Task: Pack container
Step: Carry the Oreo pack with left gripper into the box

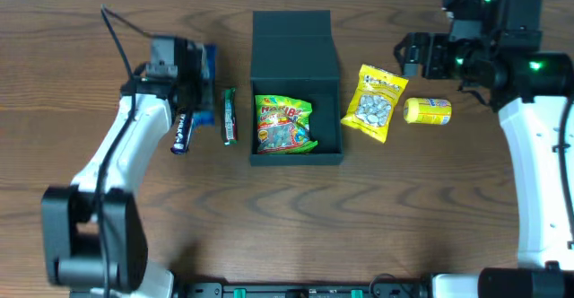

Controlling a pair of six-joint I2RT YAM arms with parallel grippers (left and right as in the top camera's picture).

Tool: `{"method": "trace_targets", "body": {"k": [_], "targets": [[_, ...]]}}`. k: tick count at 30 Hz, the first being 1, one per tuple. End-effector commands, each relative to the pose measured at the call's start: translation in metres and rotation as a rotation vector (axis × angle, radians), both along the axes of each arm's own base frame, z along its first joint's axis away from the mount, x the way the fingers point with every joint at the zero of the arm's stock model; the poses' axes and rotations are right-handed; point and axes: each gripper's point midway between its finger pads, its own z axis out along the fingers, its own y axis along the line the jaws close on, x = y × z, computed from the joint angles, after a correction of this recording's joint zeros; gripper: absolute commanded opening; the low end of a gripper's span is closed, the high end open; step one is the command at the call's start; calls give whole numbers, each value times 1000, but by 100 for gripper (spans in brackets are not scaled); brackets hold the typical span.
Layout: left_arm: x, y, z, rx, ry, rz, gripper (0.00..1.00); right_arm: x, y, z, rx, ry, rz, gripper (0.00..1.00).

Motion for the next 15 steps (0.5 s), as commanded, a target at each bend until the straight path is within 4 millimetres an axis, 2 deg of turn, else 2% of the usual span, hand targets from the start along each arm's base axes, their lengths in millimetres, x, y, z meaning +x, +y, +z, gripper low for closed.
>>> {"method": "trace_targets", "body": {"k": [1, 4, 9, 13, 15], "targets": [[12, -23, 53, -28, -129, 17, 25, -1, -13, -6, 13, 30, -52, 99], [6, -61, 58, -97, -121, 7, 25, -3, -24, -8, 31, 49, -107, 99], [-12, -131, 49, -149, -94, -98, 25, -6, -43, -10, 59, 74, -186, 99], [-30, -184, 34, -196, -56, -151, 26, -13, -56, -15, 66, 108, -227, 99], [-37, -203, 25, -222, -25, -147, 26, -17, -60, -17, 67, 126, -238, 99]]}}
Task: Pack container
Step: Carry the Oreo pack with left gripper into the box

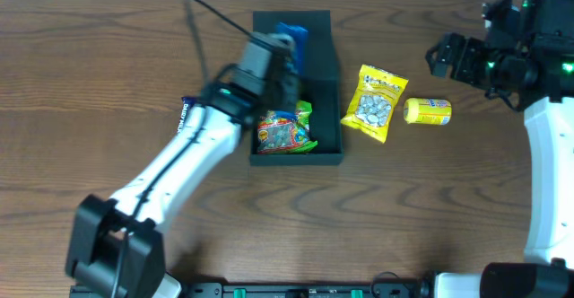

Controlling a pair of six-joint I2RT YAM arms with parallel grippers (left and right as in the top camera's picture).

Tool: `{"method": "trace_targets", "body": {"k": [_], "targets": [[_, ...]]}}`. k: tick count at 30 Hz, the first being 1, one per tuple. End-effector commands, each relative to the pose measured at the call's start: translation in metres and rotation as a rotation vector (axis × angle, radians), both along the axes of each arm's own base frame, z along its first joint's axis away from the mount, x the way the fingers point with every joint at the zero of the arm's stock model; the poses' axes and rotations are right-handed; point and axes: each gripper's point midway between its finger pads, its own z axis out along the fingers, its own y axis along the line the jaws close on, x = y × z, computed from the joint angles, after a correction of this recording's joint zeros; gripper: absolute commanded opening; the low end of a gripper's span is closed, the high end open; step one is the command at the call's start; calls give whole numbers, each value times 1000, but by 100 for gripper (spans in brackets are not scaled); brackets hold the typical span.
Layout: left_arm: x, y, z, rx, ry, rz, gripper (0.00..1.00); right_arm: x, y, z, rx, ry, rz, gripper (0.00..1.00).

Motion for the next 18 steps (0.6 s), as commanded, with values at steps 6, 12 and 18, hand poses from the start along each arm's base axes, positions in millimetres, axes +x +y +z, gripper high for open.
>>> {"method": "trace_targets", "body": {"k": [6, 12, 18], "targets": [[-16, -61, -33, -84, 82, 24, 25, -10, -11, -10, 19, 63, -50, 99], [-19, -67, -57, -109, 170, 97, 27, -15, -10, -13, 20, 86, -46, 99], [-20, -66, -59, -121, 195, 129, 54, -16, -11, -14, 15, 89, -50, 99]]}}
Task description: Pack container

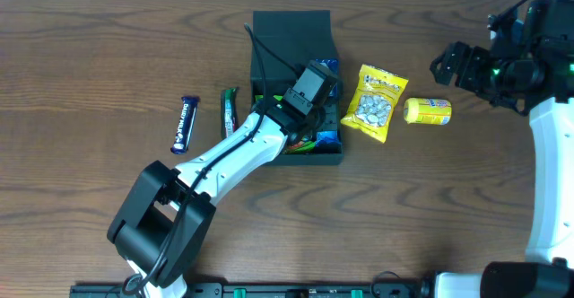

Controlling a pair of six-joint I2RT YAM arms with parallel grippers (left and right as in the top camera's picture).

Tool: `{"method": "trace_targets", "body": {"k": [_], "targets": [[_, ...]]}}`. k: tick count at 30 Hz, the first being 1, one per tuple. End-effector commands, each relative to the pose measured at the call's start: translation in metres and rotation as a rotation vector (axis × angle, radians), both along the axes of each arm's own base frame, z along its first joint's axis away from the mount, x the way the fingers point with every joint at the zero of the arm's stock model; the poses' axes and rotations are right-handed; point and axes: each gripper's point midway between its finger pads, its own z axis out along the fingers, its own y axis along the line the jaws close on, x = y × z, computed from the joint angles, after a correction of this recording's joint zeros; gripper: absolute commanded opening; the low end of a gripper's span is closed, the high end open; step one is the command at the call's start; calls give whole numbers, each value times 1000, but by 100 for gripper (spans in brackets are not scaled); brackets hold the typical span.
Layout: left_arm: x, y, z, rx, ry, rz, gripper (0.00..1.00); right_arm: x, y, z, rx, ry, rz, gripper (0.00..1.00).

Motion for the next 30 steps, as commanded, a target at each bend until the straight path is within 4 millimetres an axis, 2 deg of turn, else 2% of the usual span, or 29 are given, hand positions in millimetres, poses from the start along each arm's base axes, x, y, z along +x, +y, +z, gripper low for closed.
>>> {"method": "trace_targets", "body": {"k": [1, 3, 6, 7, 9, 13, 15, 17, 19, 23, 25, 30], "targets": [[2, 1, 1, -15, 12, 36, 68, -1, -6, -4, -4, 13, -21, 99], [0, -3, 3, -32, 19, 18, 98, 0, -6, -4, -3, 12, -21, 99], [0, -12, 19, -83, 12, -15, 95, 0, -6, -4, -7, 13, -23, 99], [3, -15, 38, -91, -40, -50, 95, 0, -11, -5, -30, 15, -37, 99], [12, -6, 63, -60, -122, -51, 96, 0, -17, -7, -58, 19, -53, 99], [35, 46, 119, 22, -255, 80, 95, 2, -8, -23, -35, 54, -51, 99], [42, 74, 143, 25, -297, 118, 95, 3, 7, -40, -16, 85, -9, 99], [46, 104, 156, 42, -313, 159, 95, 3, 28, -63, -5, 131, 47, 96], [46, 131, 161, 77, -312, 186, 95, 1, 47, -91, -4, 182, 98, 94], [41, 170, 150, 142, -241, 235, 95, -2, 80, -143, 75, 275, 178, 81], [37, 181, 142, 165, -201, 250, 95, -3, 91, -161, 121, 309, 202, 73], [31, 189, 134, 190, -158, 256, 95, 1, 92, -202, 101, 406, 102, 74]]}}
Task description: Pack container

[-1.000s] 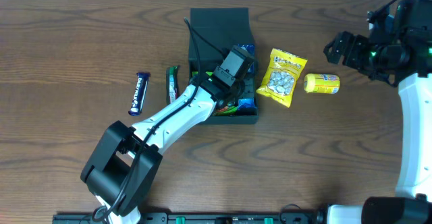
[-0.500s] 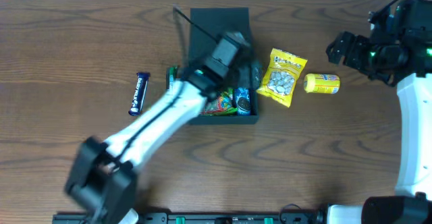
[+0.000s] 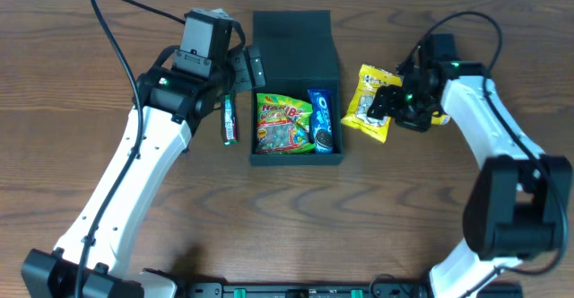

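The black container (image 3: 254, 92) stands mid-table with its lid folded back. Inside lie a green Haribo bag (image 3: 282, 124) and, along the right wall, a blue Oreo pack (image 3: 321, 120). My left gripper (image 3: 246, 65) hangs open and empty just left of the lid. A green bar (image 3: 230, 118) lies on the table left of the box. My right gripper (image 3: 386, 102) is down at the right edge of the yellow snack bag (image 3: 364, 108), its fingers apparently spread. The yellow can (image 3: 441, 117) is mostly hidden behind the right arm.
The left arm crosses the table's left side and covers the spot left of the green bar. The wood table (image 3: 296, 217) stretches in front of the box.
My left gripper has left the box and now hangs open beside the lid; the Oreo pack lies in the box. My right gripper has moved from the far right to the yellow bag.
My left gripper was on the blue Oreo pack at the table's left. Then it held the pack over the lid, then low in the box's right side. Now the pack lies in the box, and my right gripper has come to the yellow bag.
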Controlling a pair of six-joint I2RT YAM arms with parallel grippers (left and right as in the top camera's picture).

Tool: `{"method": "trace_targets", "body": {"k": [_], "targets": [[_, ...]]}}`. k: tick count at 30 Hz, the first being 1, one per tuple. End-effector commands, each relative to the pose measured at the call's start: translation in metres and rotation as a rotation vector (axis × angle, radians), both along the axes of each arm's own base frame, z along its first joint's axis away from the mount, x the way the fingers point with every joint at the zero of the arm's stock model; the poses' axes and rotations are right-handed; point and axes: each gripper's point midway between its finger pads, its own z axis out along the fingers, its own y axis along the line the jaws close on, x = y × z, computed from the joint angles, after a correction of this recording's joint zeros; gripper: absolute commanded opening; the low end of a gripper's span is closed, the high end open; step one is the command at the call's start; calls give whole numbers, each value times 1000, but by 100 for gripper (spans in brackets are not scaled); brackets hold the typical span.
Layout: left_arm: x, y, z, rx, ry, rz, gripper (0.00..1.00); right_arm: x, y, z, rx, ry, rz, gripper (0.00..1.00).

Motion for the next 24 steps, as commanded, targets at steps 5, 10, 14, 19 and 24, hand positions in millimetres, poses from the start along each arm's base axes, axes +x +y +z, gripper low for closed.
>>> {"method": "trace_targets", "body": {"k": [5, 10, 14, 19, 24], "targets": [[0, 5, -3, 30, 2, -5, 95, 20, 8, -28, -38, 8, -128, 80], [0, 5, -4, 43, 3, -19, 95, 32, 8, -42, -104, -13, -207, 94], [-3, 6, -6, 48, 17, -19, 95, 37, 9, -52, -118, -14, -245, 89], [-5, 6, -7, 50, 25, -20, 95, 31, 8, -68, -131, 30, -249, 67], [-5, 7, -7, 56, 23, -26, 95, 34, 9, -61, -124, 33, -247, 41]]}}
